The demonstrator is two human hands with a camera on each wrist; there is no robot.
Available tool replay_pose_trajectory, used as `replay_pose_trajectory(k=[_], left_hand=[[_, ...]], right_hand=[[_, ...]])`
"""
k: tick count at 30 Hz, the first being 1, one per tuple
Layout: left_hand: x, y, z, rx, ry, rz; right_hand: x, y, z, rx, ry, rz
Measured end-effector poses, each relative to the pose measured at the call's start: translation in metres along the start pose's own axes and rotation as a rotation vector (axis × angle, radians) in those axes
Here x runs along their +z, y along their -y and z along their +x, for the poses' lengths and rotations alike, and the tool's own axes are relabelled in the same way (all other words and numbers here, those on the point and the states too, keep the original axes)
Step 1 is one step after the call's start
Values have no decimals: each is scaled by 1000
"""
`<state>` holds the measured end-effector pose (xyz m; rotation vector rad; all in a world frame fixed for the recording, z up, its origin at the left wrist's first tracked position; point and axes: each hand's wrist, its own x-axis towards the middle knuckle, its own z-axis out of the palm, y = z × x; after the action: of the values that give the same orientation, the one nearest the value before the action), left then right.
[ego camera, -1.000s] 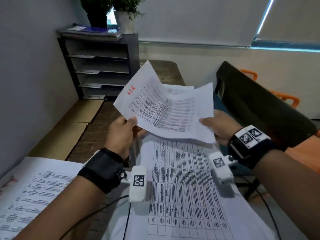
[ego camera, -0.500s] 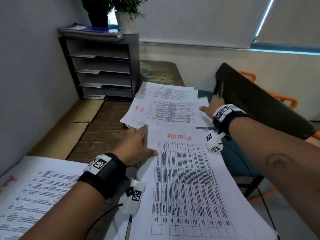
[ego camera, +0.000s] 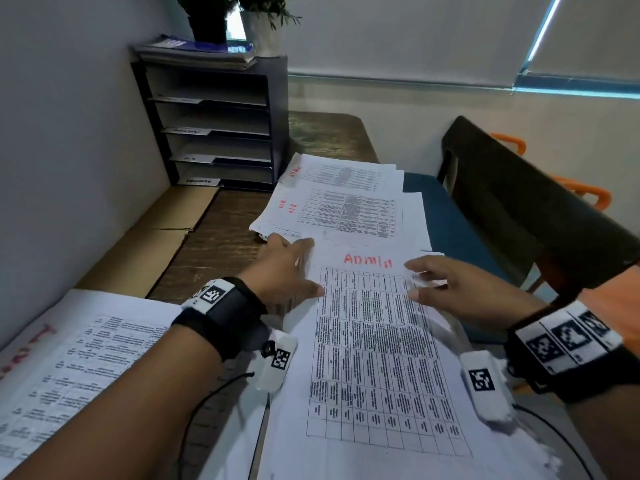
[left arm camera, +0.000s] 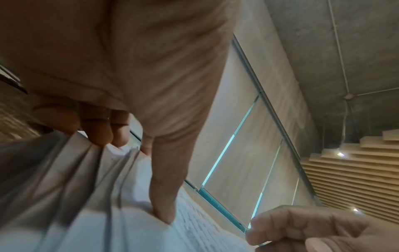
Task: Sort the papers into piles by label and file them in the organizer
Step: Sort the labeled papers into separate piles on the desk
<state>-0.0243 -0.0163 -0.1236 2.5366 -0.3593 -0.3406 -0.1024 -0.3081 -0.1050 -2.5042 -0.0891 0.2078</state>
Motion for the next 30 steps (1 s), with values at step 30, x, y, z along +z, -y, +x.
replay_pose_trajectory(k=[30], left_hand=[[-26,-16,-11,26,-472,-1096]], right_hand=[[-3,-17,-22,122,-131,868]])
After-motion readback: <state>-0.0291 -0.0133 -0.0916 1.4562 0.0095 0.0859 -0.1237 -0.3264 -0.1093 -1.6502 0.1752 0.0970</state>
